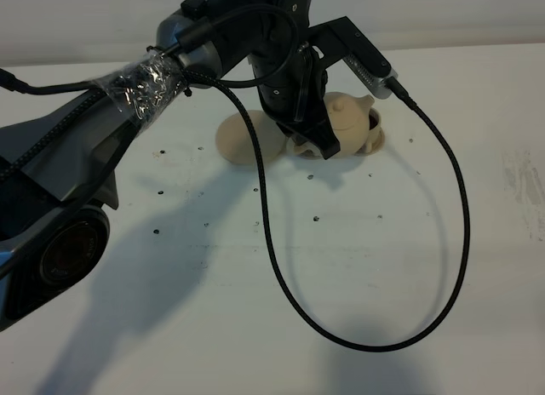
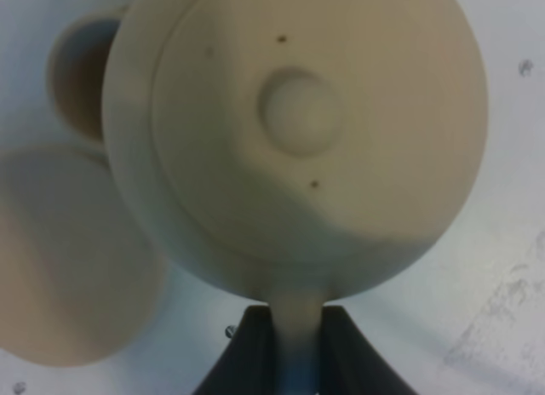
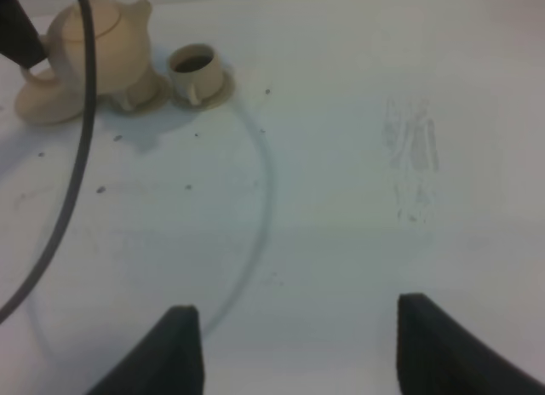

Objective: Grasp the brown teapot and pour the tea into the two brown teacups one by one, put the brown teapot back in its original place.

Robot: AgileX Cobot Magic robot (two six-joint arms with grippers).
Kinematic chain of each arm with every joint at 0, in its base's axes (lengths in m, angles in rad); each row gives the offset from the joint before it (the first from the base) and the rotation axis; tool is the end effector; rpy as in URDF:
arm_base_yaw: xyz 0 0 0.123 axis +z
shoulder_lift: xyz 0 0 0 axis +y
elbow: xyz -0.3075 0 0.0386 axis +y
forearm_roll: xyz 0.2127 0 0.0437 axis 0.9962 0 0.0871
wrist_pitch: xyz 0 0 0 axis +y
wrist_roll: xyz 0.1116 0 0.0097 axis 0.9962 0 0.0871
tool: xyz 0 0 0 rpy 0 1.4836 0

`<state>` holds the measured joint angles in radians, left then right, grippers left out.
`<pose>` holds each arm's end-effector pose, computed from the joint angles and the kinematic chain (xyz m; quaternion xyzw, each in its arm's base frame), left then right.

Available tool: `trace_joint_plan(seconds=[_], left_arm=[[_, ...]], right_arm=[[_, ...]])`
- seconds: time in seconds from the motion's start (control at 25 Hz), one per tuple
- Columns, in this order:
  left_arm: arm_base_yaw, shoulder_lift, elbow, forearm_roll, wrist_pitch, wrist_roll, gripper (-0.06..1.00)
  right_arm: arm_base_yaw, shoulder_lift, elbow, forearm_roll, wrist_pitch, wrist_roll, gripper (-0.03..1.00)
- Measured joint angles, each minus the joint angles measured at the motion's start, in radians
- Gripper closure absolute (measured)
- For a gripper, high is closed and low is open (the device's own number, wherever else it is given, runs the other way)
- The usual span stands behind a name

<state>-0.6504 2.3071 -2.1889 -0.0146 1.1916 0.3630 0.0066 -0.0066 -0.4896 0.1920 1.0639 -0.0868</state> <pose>0.3888 -0.2977 0.2379 0.4766 0.8618 -0.0319 0.1704 -0.0433 0.0184 0.2489 -0.0434 0.8500 0.0750 0.5196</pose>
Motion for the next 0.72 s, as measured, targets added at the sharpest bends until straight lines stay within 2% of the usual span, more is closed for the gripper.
trace_joint_plan(seconds=[0.28, 0.72], left_arm=[[0.000, 0.002, 0.011, -0.019, 0.000, -0.047, 0.84], [0.000, 0.002, 0.118, -0.060, 0.001, -0.071, 0.84]], right_arm=[[0.000, 0.000, 0.000, 0.000, 0.000, 0.000, 0.45], [0.000, 0.000, 0.000, 0.000, 0.000, 0.000, 0.45]])
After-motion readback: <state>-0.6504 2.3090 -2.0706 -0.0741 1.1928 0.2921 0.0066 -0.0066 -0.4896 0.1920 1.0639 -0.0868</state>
